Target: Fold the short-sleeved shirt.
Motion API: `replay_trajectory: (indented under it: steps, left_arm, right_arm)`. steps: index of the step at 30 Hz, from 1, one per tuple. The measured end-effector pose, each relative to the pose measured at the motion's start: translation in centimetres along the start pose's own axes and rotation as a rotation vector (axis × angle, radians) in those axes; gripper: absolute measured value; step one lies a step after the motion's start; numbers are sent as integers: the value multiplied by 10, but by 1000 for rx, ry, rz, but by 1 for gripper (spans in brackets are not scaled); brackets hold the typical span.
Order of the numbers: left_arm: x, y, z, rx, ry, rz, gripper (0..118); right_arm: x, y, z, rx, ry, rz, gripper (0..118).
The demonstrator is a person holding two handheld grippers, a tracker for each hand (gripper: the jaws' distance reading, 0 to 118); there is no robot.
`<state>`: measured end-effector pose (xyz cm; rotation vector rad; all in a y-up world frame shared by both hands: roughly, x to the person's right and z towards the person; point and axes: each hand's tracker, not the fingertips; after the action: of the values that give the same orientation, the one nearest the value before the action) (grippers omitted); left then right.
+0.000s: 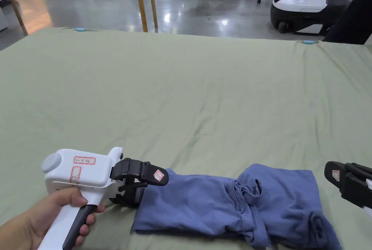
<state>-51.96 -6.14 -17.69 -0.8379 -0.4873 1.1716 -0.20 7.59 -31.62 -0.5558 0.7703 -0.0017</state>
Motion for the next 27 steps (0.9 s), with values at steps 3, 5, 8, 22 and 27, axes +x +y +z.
replay_trajectory:
  steps: [3,5,8,22,27]
  left_arm:
    - [-2,2,-12,-7,5,8,62]
    - [-6,1,-21,-28,55,-9,27]
    - [-21,5,-17,-12,26,1,25]
    - [28,-1,58,9,291,-38,13]
    - [43,7,123,33,427,-52,13]
  right_arm:
    - [0,1,2,2,2,7,1]
    - [1,1,2,3,0,7,1]
    - [2,2,3,4,-1,4,1]
    - [-1,7,10,26,17,-10,1]
    - [-5,9,10,37,35,-10,1]
